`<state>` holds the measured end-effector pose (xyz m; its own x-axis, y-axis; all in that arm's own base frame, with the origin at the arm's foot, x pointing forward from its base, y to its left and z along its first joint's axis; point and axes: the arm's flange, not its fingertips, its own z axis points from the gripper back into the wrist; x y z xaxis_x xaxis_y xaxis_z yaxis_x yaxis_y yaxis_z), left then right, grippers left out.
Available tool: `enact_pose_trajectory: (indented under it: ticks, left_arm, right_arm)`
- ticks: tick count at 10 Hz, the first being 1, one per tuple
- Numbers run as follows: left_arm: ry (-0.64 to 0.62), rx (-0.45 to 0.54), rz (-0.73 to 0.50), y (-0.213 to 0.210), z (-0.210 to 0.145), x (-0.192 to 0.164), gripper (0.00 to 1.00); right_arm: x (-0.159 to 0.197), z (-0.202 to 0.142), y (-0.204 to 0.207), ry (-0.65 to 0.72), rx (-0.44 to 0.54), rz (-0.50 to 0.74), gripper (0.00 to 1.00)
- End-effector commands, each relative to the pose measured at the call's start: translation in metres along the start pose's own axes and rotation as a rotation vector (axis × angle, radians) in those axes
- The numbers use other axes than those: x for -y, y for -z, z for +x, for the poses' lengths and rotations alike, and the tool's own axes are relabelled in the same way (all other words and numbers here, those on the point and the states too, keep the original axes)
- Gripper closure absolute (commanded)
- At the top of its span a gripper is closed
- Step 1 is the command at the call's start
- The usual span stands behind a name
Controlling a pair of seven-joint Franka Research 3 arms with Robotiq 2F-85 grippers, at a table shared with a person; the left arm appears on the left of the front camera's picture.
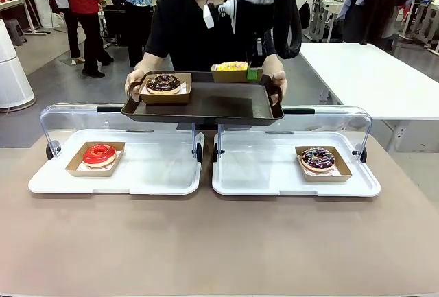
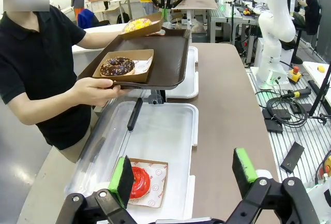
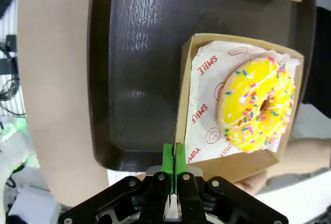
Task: Provide the desired donut to the person.
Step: Place the picked Paper togo box onto the Handle tray extended by the person.
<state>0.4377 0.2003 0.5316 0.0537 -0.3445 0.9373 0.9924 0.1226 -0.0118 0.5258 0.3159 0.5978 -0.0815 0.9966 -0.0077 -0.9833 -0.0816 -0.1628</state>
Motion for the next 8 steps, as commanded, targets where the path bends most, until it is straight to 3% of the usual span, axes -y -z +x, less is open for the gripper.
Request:
enact_pose_trajectory:
  ticks: [1,5,7,8]
  left_arm:
    - [-0.001,-0.003,0.008,-0.002,0.001,0.000,0.00]
    - [-0.001,-0.003,0.008,-0.002,0.001,0.000,0.00]
    - [-0.001,-0.003,0.008,-0.002,0.001,0.000,0.00]
    - [-0.001,-0.003,0.008,-0.002,0.001,0.000,0.00]
  right_arm:
    - [0.009,0.002,0.003,-0.037,-0.020,0.028,0.98]
    - [0.003,0.006,0.034,-0.053,-0.028,0.093,0.98]
    - [0.004,0.005,0.039,-0.053,-0.029,0.117,0.53]
    - [0.003,0.004,0.039,-0.054,-0.023,0.124,0.19]
